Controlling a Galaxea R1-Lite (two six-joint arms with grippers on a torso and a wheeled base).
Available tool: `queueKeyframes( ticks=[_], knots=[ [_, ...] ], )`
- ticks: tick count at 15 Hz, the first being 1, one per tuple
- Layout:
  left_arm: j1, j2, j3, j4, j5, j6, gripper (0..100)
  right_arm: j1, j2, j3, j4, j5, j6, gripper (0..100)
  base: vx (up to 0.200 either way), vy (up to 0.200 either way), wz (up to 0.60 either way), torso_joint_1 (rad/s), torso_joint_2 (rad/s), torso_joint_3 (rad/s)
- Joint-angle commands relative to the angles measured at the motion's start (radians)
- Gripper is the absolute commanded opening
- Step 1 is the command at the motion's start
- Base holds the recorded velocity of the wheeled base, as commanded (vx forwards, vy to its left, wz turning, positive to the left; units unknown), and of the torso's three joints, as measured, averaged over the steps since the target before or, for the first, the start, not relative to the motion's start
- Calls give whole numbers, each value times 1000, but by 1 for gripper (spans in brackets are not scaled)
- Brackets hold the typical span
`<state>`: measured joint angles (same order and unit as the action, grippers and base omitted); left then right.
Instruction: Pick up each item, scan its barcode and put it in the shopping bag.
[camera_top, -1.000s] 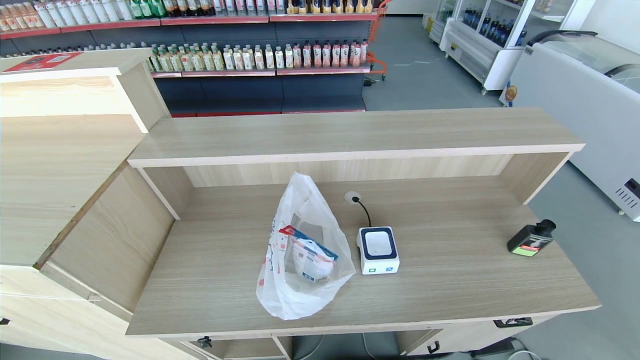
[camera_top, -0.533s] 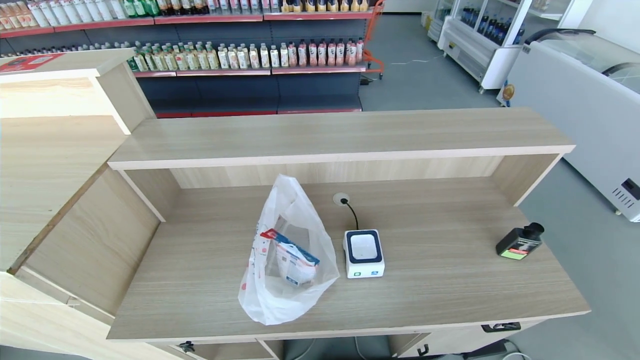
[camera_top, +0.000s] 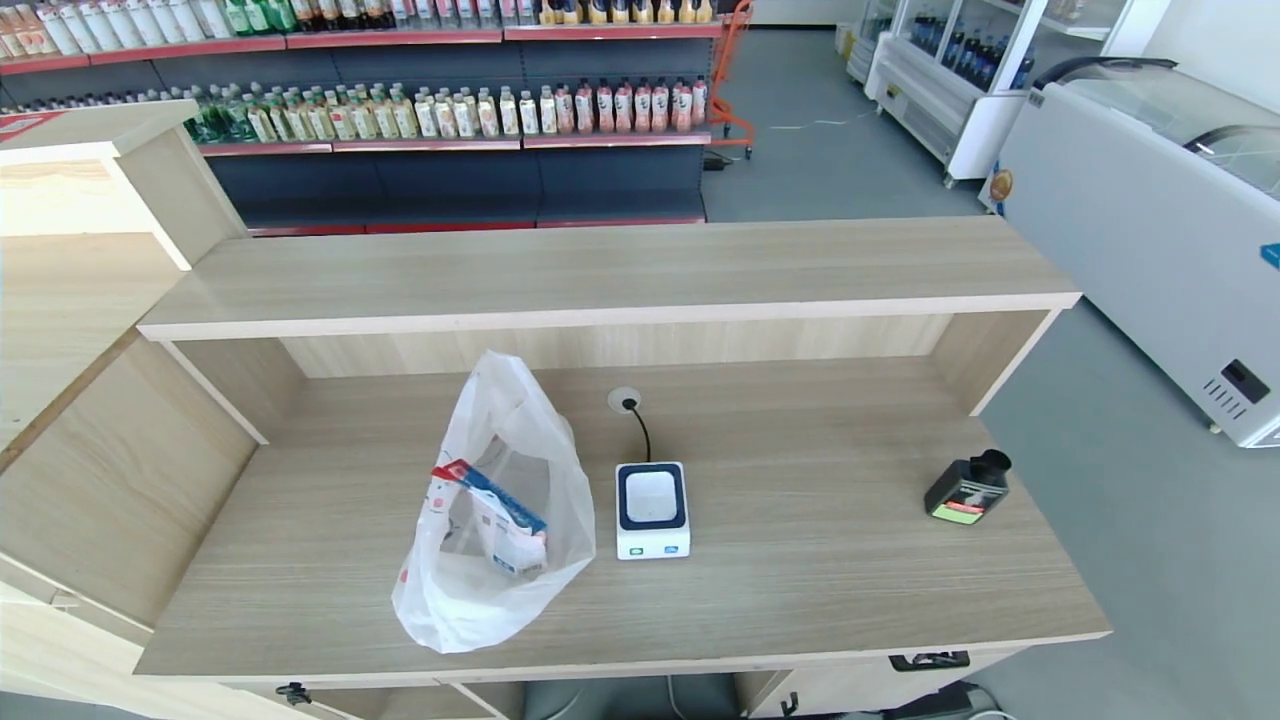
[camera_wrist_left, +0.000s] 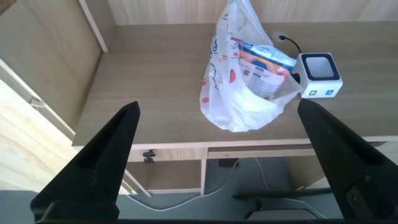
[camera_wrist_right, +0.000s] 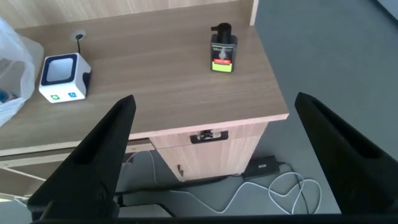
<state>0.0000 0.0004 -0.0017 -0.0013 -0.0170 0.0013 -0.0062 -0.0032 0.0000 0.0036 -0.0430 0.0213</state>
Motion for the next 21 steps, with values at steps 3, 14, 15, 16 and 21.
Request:
queueKeyframes(
  ticks=[3,14,15,16,21],
  knots=[
    [0,0,0,0,0,0,100,0,3,0,-1,0,3,100,0,-200,0,4,4,4],
    [0,0,0,0,0,-4,100,25,152,-187,22,92,-3,100,0,-164,0,2,2,2],
    [0,0,0,0,0,-4,100,23,362,-360,44,101,-3,100,0,0,0,0,0,0],
    [0,0,0,0,0,-4,100,23,546,-472,50,94,-3,100,0,0,0,0,0,0],
    [0,0,0,0,0,-4,100,-104,1390,-746,42,31,-331,100,0,0,0,0,0,0]
  ],
)
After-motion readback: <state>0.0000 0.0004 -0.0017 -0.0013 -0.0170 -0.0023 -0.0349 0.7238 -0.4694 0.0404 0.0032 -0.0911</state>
